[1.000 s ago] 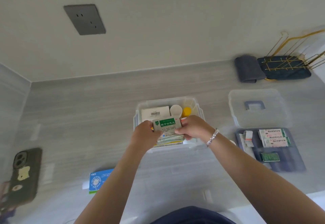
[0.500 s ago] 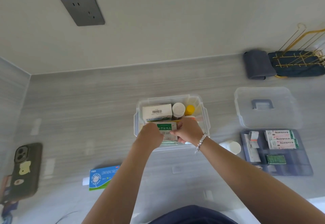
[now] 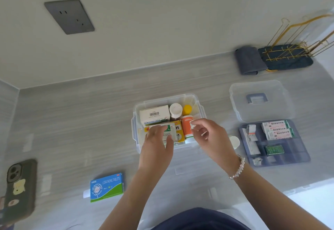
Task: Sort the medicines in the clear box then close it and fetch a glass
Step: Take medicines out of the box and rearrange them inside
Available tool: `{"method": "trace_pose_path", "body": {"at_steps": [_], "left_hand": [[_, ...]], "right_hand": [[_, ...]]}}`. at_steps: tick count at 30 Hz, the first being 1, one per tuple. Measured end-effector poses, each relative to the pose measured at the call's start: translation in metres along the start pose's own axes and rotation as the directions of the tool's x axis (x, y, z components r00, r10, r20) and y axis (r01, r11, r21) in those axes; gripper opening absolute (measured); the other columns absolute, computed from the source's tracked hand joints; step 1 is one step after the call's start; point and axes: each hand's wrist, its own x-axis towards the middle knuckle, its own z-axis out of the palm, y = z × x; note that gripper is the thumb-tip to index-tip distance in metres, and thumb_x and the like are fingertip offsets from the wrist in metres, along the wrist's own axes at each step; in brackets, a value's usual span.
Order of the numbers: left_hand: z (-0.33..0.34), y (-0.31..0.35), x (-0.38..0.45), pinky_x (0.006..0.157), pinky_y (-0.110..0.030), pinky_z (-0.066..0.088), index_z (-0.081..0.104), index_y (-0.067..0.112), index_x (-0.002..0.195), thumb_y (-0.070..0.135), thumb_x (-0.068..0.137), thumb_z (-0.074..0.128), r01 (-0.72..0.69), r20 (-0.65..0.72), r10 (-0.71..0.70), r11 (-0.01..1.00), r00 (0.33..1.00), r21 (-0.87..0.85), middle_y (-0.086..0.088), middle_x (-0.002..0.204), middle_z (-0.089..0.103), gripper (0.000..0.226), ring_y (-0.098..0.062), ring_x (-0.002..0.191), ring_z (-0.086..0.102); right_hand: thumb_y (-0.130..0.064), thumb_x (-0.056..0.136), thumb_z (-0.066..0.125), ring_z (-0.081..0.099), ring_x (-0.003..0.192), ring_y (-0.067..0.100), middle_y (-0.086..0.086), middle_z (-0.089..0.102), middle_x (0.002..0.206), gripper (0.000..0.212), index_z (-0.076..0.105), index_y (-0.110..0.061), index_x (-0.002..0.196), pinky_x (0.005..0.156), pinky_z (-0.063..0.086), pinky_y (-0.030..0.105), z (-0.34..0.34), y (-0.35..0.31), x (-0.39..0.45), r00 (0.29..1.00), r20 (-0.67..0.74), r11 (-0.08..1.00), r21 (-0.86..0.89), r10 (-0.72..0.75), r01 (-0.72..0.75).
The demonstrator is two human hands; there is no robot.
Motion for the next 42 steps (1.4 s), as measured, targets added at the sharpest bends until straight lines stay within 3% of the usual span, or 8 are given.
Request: {"method": "trace_pose_path", "body": {"at_steps": [5,11,23,27,31,36,39,42], "left_hand": [[0.03,0.026,-0.012,0.078,-0.023,0.051,0.062,0.02,0.111,0.016,0.09,0.052,-0.175,0.083,0.189,0.973,0.978,-0.154,0.002,0.114,0.061,0.023,-0.007,0.09,0.058],[0.071,0.045,-0.017,0.074,-0.012,0.045,0.061,0.025,0.107,0.021,0.091,0.049,-0.182,0.287,0.236,0.962,0.928,-0.202,0.008,0.112,0.06,0.021,0.004,0.081,0.052],[0.081,0.051,-0.016,0.069,-0.006,0.042,0.059,0.026,0.113,0.021,0.093,0.049,-0.199,0.323,0.258,0.958,0.91,-0.205,0.008,0.11,0.062,0.024,0.005,0.082,0.053],[0.076,0.053,-0.017,0.071,-0.005,0.043,0.054,0.028,0.124,0.027,0.09,0.056,-0.217,0.373,0.3,0.944,0.878,-0.249,0.01,0.121,0.058,0.035,0.004,0.092,0.054],[0.065,0.057,-0.02,0.084,-0.011,0.044,0.049,0.035,0.129,0.038,0.086,0.06,-0.171,0.456,0.322,0.925,0.83,-0.34,0.016,0.122,0.057,0.045,0.004,0.102,0.054],[0.04,0.053,-0.014,0.079,-0.013,0.048,0.053,0.052,0.103,0.036,0.079,0.068,-0.051,0.449,0.283,0.885,0.847,-0.463,0.024,0.1,0.065,0.032,0.008,0.092,0.059],[0.025,0.047,-0.006,0.067,-0.007,0.047,0.059,0.042,0.099,0.033,0.079,0.07,0.022,0.376,0.207,0.853,0.903,-0.522,0.014,0.096,0.069,0.024,0.001,0.084,0.063],[0.014,0.04,0.003,0.071,-0.013,0.048,0.065,0.034,0.102,0.034,0.082,0.066,0.072,0.315,0.136,0.82,0.939,-0.568,0.008,0.094,0.072,0.02,-0.001,0.083,0.065]], "right_hand": [[-0.012,0.08,0.066,0.055,0.073,0.014,0.003,0.065,0.092,0.019,0.067,-0.015,0.099,0.062,0.039,0.014,-0.027,0.042,-0.039,0.942,-0.314,0.975,-0.141,0.12,-0.171],[-0.026,0.082,0.065,0.045,0.121,0.031,0.011,0.055,0.127,0.045,0.056,-0.021,0.126,0.093,0.04,0.036,-0.026,0.098,-0.046,0.899,-0.187,0.871,-0.234,0.396,-0.432],[-0.029,0.078,0.065,0.055,0.086,0.013,0.001,0.065,0.107,0.036,0.062,-0.016,0.112,0.07,0.037,0.018,-0.043,0.091,-0.05,0.91,-0.152,0.903,-0.144,0.385,-0.406],[-0.029,0.076,0.068,0.056,0.074,0.008,-0.005,0.065,0.093,0.033,0.066,-0.02,0.107,0.055,0.036,0.002,-0.058,0.067,-0.06,0.921,-0.203,0.929,-0.1,0.332,-0.357],[-0.026,0.075,0.069,0.058,0.07,-0.003,-0.011,0.061,0.086,0.035,0.068,-0.021,0.11,0.062,0.038,-0.007,-0.07,0.038,-0.062,0.935,-0.198,0.955,0.016,0.293,-0.296],[-0.03,0.079,0.067,0.063,0.078,-0.009,-0.017,0.066,0.088,0.032,0.067,-0.026,0.111,0.069,0.044,-0.001,-0.066,0.015,-0.048,0.95,-0.105,0.941,0.205,0.293,-0.267],[-0.026,0.082,0.068,0.065,0.088,-0.002,-0.01,0.07,0.096,0.034,0.064,-0.023,0.115,0.077,0.052,0.012,-0.054,0.006,-0.035,0.958,-0.038,0.89,0.381,0.286,-0.25],[-0.022,0.082,0.068,0.068,0.09,0.01,-0.005,0.073,0.096,0.028,0.064,-0.028,0.108,0.08,0.056,0.029,-0.037,-0.001,-0.024,0.963,0.032,0.838,0.486,0.267,-0.249]]}}
